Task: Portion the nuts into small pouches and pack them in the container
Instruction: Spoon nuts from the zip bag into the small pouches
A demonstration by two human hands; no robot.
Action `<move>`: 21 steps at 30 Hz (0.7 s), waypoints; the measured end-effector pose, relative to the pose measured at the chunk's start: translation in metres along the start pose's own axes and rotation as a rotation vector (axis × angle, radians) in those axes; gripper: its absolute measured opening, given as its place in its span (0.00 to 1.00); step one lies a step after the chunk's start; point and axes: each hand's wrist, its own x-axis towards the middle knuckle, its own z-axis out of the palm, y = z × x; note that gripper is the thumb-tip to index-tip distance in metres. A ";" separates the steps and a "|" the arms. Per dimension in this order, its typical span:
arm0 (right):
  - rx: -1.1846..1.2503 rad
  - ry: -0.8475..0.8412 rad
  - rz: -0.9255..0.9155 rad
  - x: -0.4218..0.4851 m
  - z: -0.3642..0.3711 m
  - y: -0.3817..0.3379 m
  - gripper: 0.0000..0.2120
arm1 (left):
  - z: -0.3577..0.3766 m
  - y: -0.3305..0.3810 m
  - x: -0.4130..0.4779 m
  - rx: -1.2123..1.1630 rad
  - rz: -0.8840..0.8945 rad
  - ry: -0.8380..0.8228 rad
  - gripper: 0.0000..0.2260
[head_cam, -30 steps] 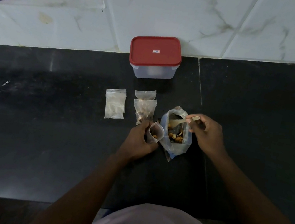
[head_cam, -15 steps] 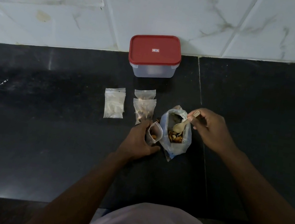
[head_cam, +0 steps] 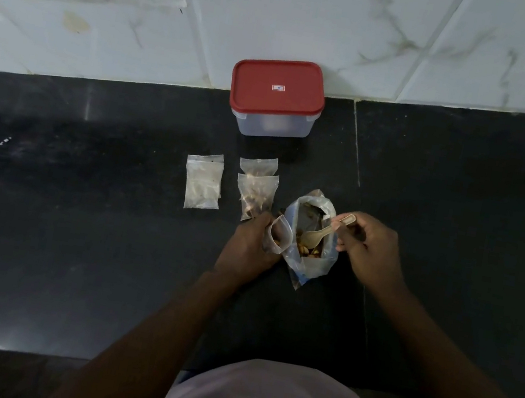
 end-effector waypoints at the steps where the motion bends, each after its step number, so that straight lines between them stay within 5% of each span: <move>1: -0.027 0.006 -0.048 -0.001 0.000 0.001 0.05 | 0.000 -0.001 0.000 0.001 0.001 0.003 0.16; 5: -0.060 0.021 -0.073 0.001 -0.002 0.005 0.06 | 0.002 -0.003 0.000 0.009 0.014 0.006 0.16; 21: 0.206 -0.035 0.381 0.012 0.007 0.007 0.06 | 0.012 -0.006 0.003 0.046 0.006 0.074 0.15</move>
